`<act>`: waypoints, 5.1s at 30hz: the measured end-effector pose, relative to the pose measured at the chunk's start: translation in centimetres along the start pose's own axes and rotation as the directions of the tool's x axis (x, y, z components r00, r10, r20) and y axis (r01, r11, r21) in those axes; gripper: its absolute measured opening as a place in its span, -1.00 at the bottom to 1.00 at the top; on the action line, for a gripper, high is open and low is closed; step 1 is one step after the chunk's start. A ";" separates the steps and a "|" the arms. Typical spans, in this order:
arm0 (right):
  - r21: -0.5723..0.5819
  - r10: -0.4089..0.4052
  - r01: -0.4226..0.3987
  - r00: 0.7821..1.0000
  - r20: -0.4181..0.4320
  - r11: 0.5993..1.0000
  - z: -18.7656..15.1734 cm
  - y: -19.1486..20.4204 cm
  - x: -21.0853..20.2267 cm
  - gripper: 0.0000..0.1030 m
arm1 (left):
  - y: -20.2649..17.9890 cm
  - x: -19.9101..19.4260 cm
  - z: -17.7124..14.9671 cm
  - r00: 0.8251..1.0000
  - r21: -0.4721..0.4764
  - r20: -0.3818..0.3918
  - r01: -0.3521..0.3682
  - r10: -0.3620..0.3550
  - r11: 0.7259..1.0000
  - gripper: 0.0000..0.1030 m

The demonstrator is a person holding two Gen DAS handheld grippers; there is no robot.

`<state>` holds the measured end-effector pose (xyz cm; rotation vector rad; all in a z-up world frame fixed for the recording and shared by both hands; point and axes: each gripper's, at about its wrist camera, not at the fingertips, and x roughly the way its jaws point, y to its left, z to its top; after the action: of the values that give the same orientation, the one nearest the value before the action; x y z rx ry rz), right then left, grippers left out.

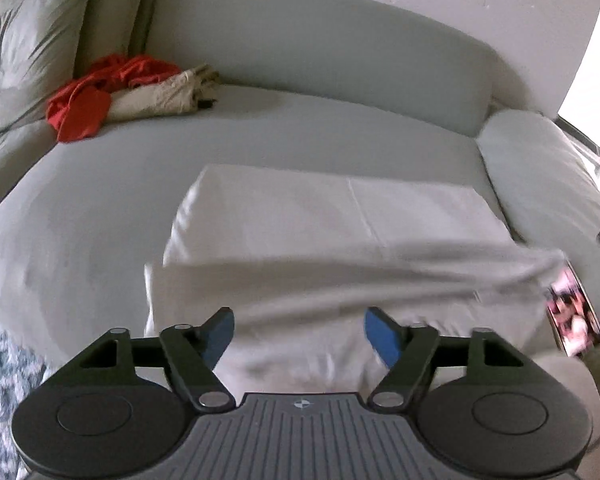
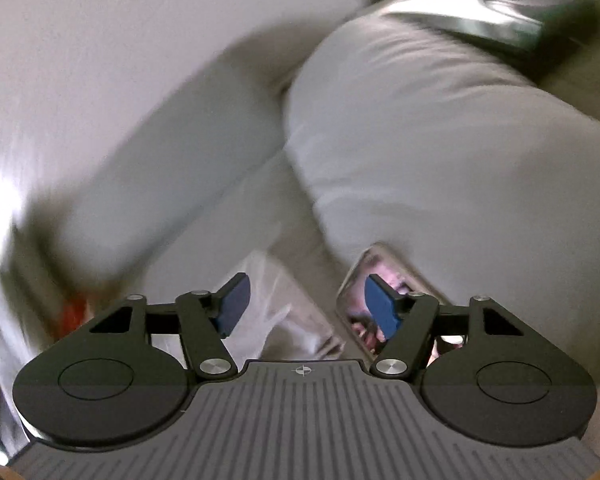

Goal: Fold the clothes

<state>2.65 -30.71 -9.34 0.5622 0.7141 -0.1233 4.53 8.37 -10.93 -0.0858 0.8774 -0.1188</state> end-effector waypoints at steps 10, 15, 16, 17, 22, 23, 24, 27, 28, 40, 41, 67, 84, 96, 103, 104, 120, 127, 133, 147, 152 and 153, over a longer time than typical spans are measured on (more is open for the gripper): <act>-0.278 -0.144 0.014 0.880 -0.452 0.960 2.7 9.9 17.1 0.05 | 0.5 11.8 8.1 0.988 0.005 -0.154 -0.017 0.017 1.000 0.00; -0.358 -0.222 -0.021 0.750 -0.623 0.933 1.0 10.2 17.0 0.12 | -0.5 10.3 5.8 0.931 0.204 -0.343 0.202 -0.124 0.958 -0.34; -0.348 -0.203 -0.057 0.719 -0.665 0.936 0.6 9.9 15.7 0.15 | -0.5 9.0 5.0 0.912 0.224 -0.383 0.249 -0.150 0.942 -0.39; -0.329 -0.178 -0.096 0.684 -0.708 0.939 0.2 9.4 14.3 0.15 | -0.5 7.4 4.0 0.896 0.252 -0.408 0.294 -0.174 0.922 -0.37; -0.267 -0.065 -0.170 0.721 -0.690 0.948 0.5 7.2 4.7 0.26 | 1.7 -2.4 0.3 0.945 0.337 -0.266 0.277 -0.191 0.900 -0.18; -0.267 -0.055 -0.161 0.756 -0.652 0.950 1.0 6.9 3.5 0.34 | 2.8 -3.7 0.1 0.955 0.290 -0.216 0.262 -0.203 0.921 -0.04; -0.265 -0.046 -0.149 0.791 -0.610 0.953 1.5 6.6 2.5 0.47 | 3.6 -4.4 0.1 0.964 0.244 -0.171 0.239 -0.201 0.940 0.05; -0.257 -0.036 -0.100 0.880 -0.474 0.961 2.9 5.8 0.4 0.49 | 5.7 -4.9 0.4 0.993 0.053 -0.067 0.102 -0.098 0.993 -0.07; -0.253 -0.053 -0.060 0.908 -0.415 0.966 3.1 5.5 0.6 0.46 | 6.0 -4.7 0.1 0.996 -0.002 -0.057 0.073 -0.073 0.997 -0.08; 0.257 0.042 0.031 0.961 -0.272 0.966 -1.7 -5.2 4.9 -0.02 | 2.9 -3.0 -4.0 0.991 -0.131 -0.020 0.131 -0.135 0.983 -0.01; 0.290 0.064 0.017 0.961 -0.267 0.957 -1.8 -5.5 5.1 -0.02 | 2.9 -3.0 -4.0 0.992 -0.128 -0.019 0.125 -0.128 0.984 -0.01; 0.420 0.210 -0.174 0.977 -0.040 0.891 1.7 -0.8 1.8 -0.94 | 8.4 -6.1 -5.4 0.987 -0.296 0.104 0.145 -0.119 0.944 0.07; -0.029 0.117 -0.130 0.955 -0.274 0.991 -1.7 4.4 2.4 -0.34 | 9.2 -5.3 -3.0 0.993 -0.240 0.080 0.102 -0.085 0.965 -0.11; -0.353 -0.019 -0.199 0.850 -0.527 0.914 -10.8 13.9 8.0 -0.35 | -1.0 3.2 -6.1 0.972 0.296 -0.223 -0.005 0.074 0.955 -0.25; -0.302 0.030 -0.183 0.894 -0.448 0.935 -7.7 12.3 3.3 -0.29 | 2.5 -0.7 -4.4 0.990 0.052 -0.067 0.128 -0.124 0.990 -0.34; -0.279 0.074 -0.209 0.902 -0.426 0.937 -7.3 12.8 4.1 -0.29 | 1.6 -0.6 -3.8 0.986 0.051 -0.028 0.168 -0.166 0.985 -0.34; -0.155 0.088 -0.149 0.935 -0.344 0.977 -3.0 8.4 3.9 0.18 | 7.5 0.3 0.9 0.992 -0.073 0.047 0.121 -0.118 0.990 -0.03; 0.020 0.223 -0.234 0.896 -0.383 0.972 -2.3 6.8 11.5 -0.14 | 18.9 9.4 5.2 0.966 -0.612 0.011 0.212 -0.259 0.762 -0.20; 0.073 0.231 -0.223 0.864 -0.448 0.972 -5.9 5.8 15.3 -0.27 | 21.4 13.2 4.4 0.935 -0.690 -0.043 0.226 -0.351 0.688 -0.26; 0.114 0.249 -0.222 0.850 -0.463 0.968 -6.5 5.2 15.9 -0.35 | 22.5 16.1 2.3 0.827 -0.737 0.072 0.420 -0.557 0.529 -0.30; 0.100 0.243 -0.222 0.850 -0.467 0.970 -6.4 5.3 15.6 -0.35 | 22.8 18.5 3.3 0.788 -0.763 0.121 0.463 -0.603 0.452 -0.30; 0.100 0.242 -0.221 0.850 -0.468 0.970 -6.3 5.3 15.6 -0.35 | 22.7 19.0 3.5 0.777 -0.767 0.134 0.474 -0.615 0.432 -0.30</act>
<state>12.27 -21.63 -21.02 0.7266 1.1199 0.2380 20.78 28.34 -26.01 -1.2297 0.9923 -0.3674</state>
